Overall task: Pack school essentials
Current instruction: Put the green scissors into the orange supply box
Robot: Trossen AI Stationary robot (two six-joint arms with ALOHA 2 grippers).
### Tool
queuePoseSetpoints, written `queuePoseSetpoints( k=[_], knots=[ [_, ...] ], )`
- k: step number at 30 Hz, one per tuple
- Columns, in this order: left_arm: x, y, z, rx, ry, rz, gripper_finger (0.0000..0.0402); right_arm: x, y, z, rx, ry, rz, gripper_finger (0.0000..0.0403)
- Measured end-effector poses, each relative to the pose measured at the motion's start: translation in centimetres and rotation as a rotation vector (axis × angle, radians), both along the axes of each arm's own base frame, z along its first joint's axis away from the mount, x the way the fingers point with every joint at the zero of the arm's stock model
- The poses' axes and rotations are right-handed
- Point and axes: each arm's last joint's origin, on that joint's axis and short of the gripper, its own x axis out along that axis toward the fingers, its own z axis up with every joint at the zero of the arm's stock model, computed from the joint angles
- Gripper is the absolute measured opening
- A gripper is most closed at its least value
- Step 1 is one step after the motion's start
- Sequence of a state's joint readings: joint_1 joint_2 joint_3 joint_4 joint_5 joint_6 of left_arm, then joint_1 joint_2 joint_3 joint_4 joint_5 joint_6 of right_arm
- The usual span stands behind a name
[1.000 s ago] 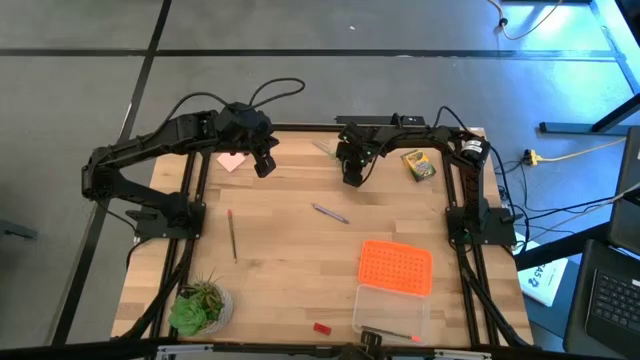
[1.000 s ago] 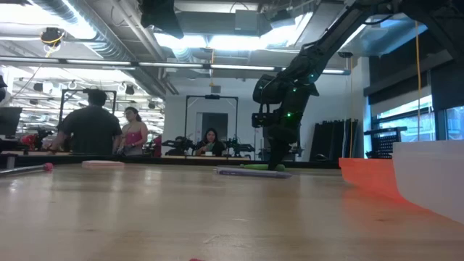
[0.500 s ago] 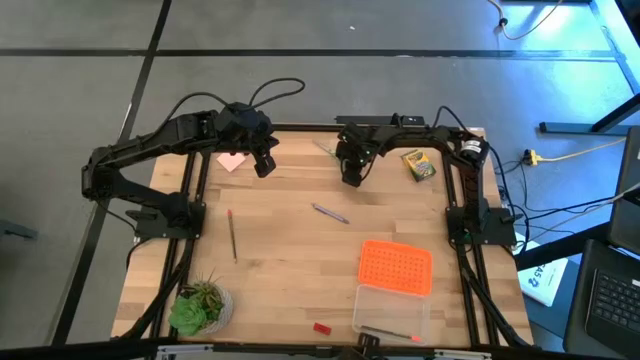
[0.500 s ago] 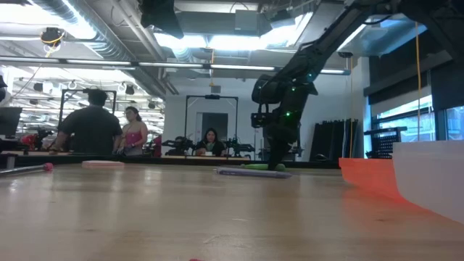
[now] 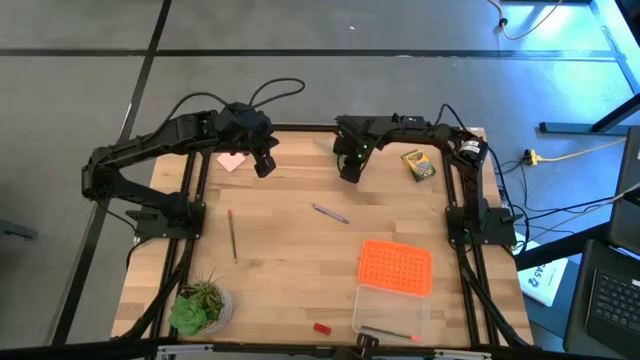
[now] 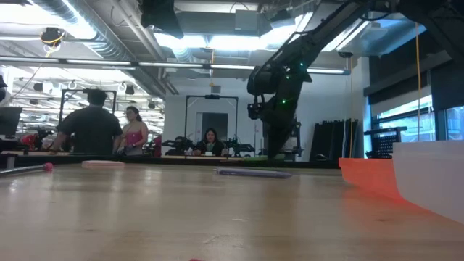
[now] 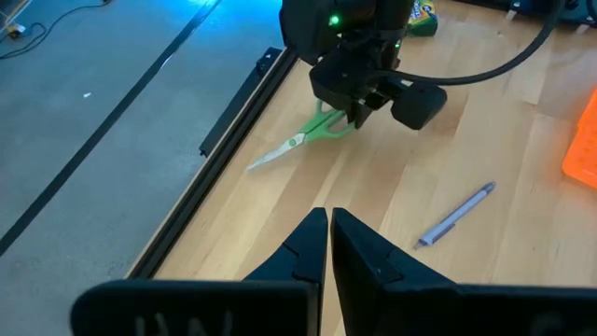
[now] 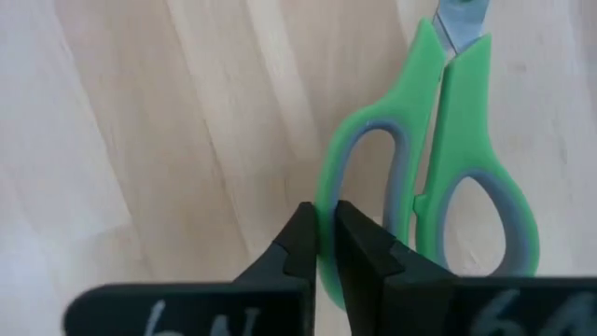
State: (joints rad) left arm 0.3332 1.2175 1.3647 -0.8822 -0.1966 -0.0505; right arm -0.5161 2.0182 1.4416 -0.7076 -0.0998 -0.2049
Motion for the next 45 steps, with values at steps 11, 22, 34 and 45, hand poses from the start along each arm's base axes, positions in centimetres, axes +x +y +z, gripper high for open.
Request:
queuePoseSetpoints(
  k=[11,22,34,45],
  knots=[
    [0.0,0.0,0.0,0.0,0.001,0.0,0.0014,0.9,1.6,0.7,0.037,-0.008,0.006,0.0026],
    [-0.2,-0.1,-0.2,-0.013,0.024,-0.005,0.0014,0.4,6.3,5.6,0.052,-0.036,0.087,0.0027],
    [0.2,-1.3,-0.2,-0.008,0.027,-0.066,0.0014,-2.8,13.8,12.2,0.106,-0.045,0.094,0.0029],
    [0.8,-3.3,-0.1,0.017,0.035,-0.179,0.0014,-6.3,21.7,16.3,0.186,-0.093,0.089,0.0032]
  ],
)
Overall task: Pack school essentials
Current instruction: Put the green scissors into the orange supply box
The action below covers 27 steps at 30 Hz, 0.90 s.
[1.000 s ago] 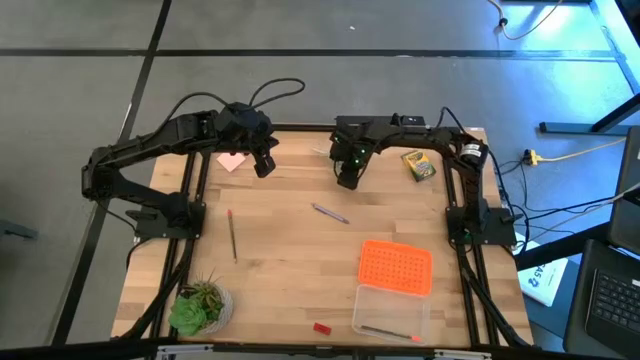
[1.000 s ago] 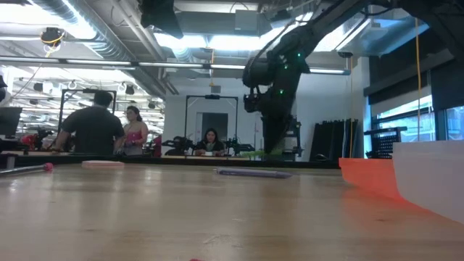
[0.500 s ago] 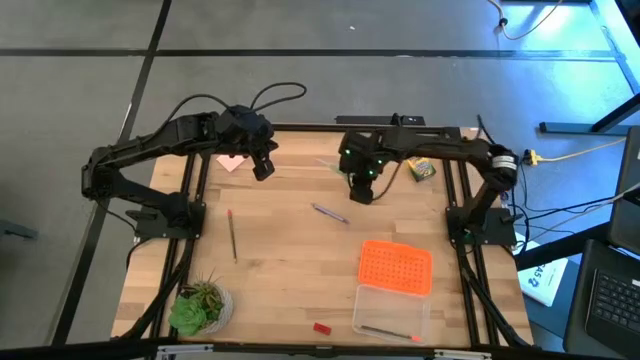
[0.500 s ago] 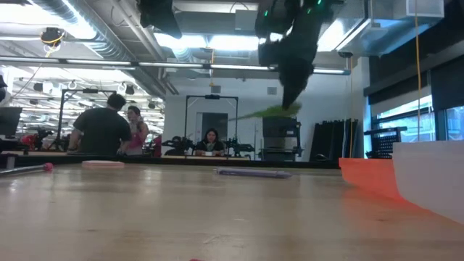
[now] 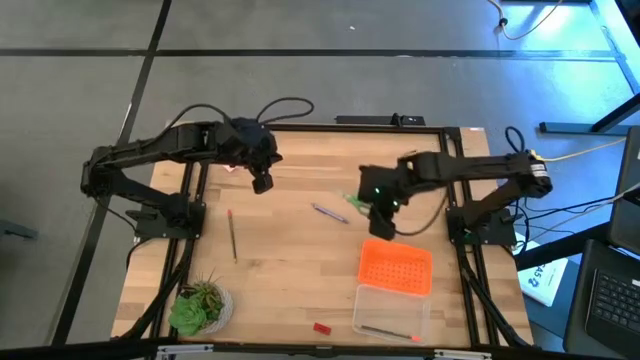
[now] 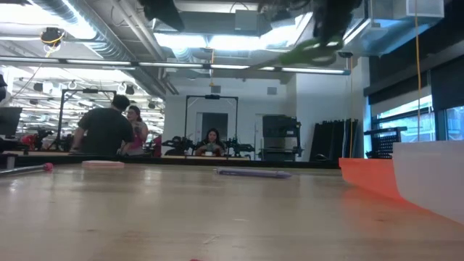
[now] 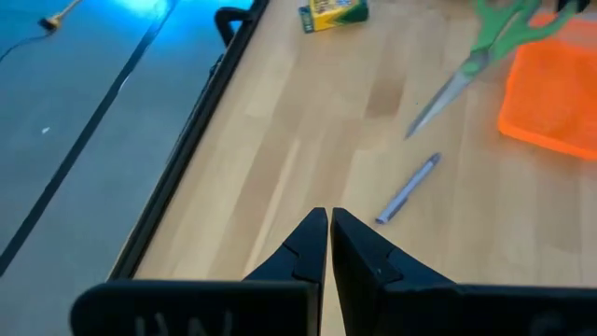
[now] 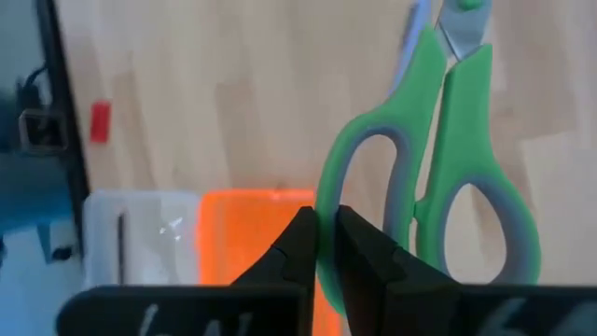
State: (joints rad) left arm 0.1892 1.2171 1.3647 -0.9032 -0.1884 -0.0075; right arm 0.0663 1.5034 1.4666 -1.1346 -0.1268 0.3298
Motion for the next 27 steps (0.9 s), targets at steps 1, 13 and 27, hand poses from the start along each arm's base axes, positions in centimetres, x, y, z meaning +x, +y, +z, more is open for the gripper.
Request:
queuePoseSetpoints(
  k=[1,13,27],
  knots=[
    [0.0,-0.2,0.0,0.006,0.003,-0.016,0.0014,-0.3,0.6,0.1,0.003,0.006,0.013,0.0032],
    [1.8,-4.8,1.7,0.009,-0.222,-0.201,0.0014,-4.4,7.3,1.4,0.026,0.058,0.215,0.0034],
    [2.2,-8.7,3.1,-0.009,-0.39,-0.346,0.0014,-9.0,13.8,2.4,0.115,0.06,0.207,0.0031]
  ],
)
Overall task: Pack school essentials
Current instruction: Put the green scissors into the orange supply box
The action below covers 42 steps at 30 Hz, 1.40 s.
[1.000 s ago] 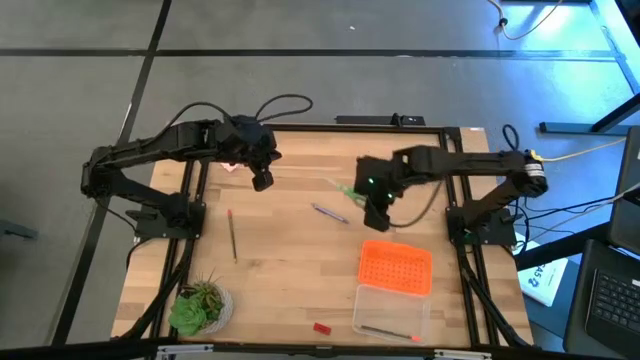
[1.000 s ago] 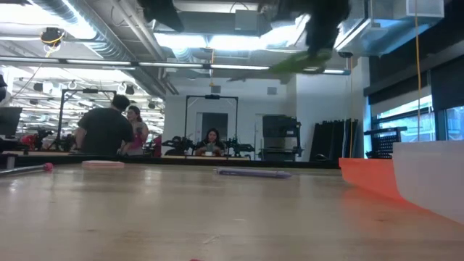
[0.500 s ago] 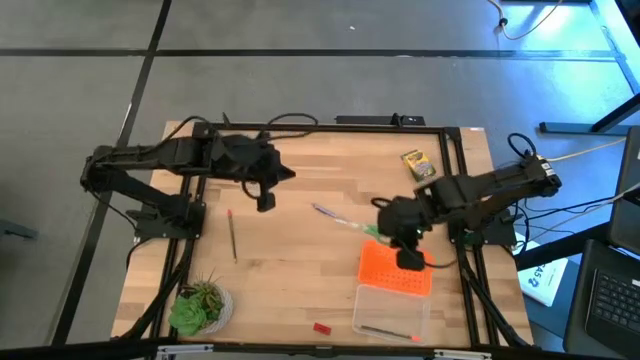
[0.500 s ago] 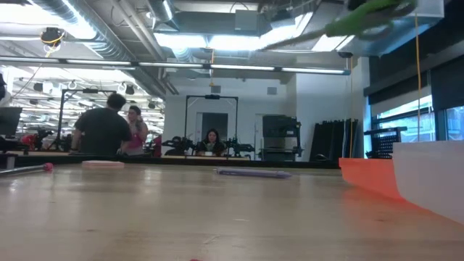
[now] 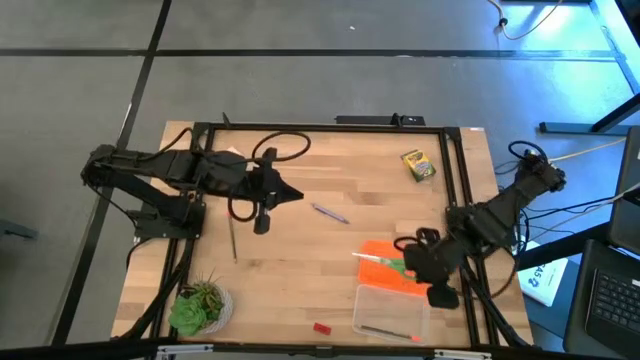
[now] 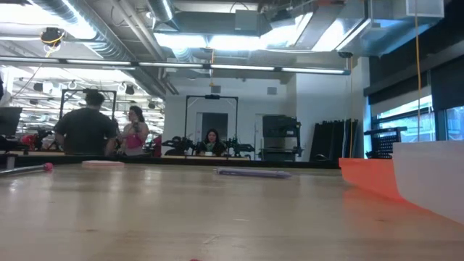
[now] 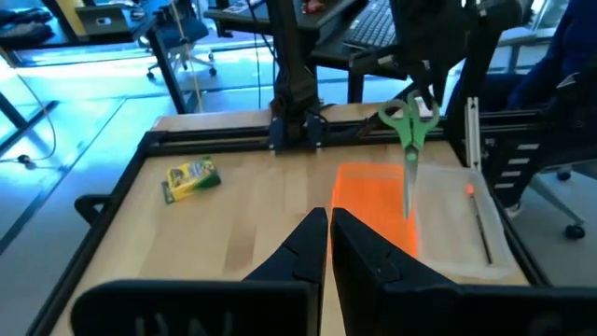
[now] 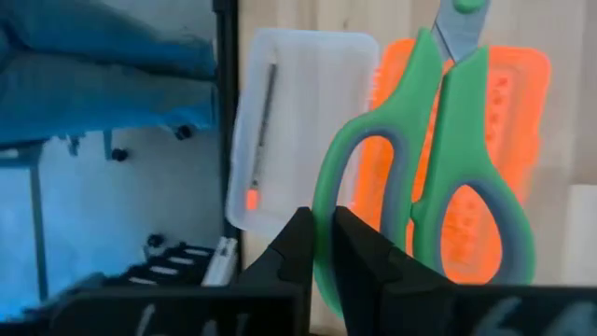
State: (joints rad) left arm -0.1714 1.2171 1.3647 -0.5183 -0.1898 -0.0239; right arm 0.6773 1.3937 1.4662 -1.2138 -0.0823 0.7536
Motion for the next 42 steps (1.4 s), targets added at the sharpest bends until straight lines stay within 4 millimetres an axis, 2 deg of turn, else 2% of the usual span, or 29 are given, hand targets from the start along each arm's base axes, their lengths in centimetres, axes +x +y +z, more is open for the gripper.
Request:
queuePoseSetpoints(
  k=[6,14,18,27,32,42],
  knots=[
    [-0.1,-0.6,0.0,0.006,0.0,-0.028,0.0014,-0.7,2.4,-0.7,0.033,0.055,-0.127,0.0034],
    [-0.3,-1.6,0.0,0.03,-0.004,-0.087,0.0014,-0.2,6.3,-2.7,0.083,0.096,-0.181,0.0035],
    [-0.4,-2.4,0.1,0.061,-0.011,-0.194,0.0014,0.2,7.9,-4.0,0.083,0.116,-0.202,0.0034],
    [-0.5,-2.8,0.1,0.05,-0.013,-0.207,0.0014,1.4,11.6,-7.9,0.103,0.206,-0.189,0.0036],
    [-0.5,-2.8,0.1,0.05,-0.013,-0.207,0.0014,1.8,12.6,-9.2,0.103,0.223,-0.179,0.0036],
    [-0.5,-2.8,0.1,0.049,-0.013,-0.207,0.0014,2.4,13.4,-11.8,0.037,0.274,-0.173,0.0037]
  ],
)
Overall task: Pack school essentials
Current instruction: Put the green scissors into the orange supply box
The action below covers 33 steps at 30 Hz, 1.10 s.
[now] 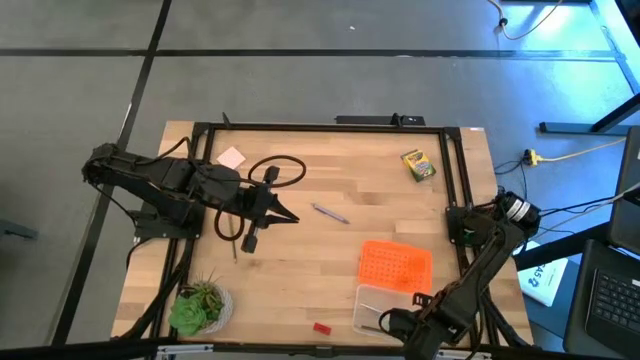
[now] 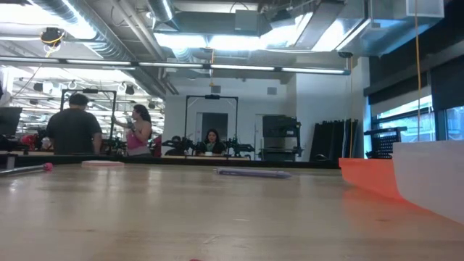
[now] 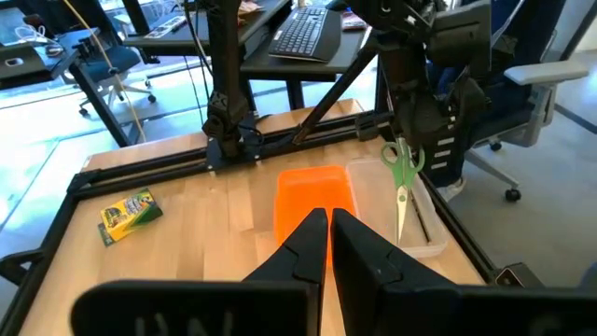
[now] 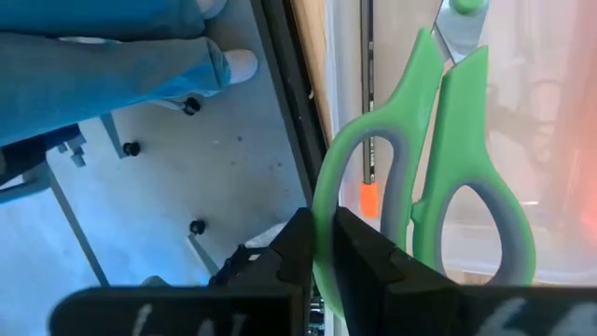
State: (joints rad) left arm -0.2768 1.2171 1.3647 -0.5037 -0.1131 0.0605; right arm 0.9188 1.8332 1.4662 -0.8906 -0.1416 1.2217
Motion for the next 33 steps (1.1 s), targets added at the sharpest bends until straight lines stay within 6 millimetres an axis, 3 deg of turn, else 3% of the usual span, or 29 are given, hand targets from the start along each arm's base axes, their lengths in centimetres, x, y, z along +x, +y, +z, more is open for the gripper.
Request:
queuePoseSetpoints(
  k=[16,26,33],
  knots=[
    [0.0,0.0,0.0,0.001,0.0,0.0,0.0014,1.1,0.8,-3.7,-0.053,0.064,0.057,0.0037],
    [0.0,0.0,0.0,0.0,0.0,0.0,0.0014,1.6,0.3,-3.8,-0.066,0.069,0.06,0.0039],
    [0.0,0.0,0.0,0.0,0.0,0.0,0.0014,1.6,0.2,-3.8,-0.074,0.072,0.072,0.0073]
  ],
)
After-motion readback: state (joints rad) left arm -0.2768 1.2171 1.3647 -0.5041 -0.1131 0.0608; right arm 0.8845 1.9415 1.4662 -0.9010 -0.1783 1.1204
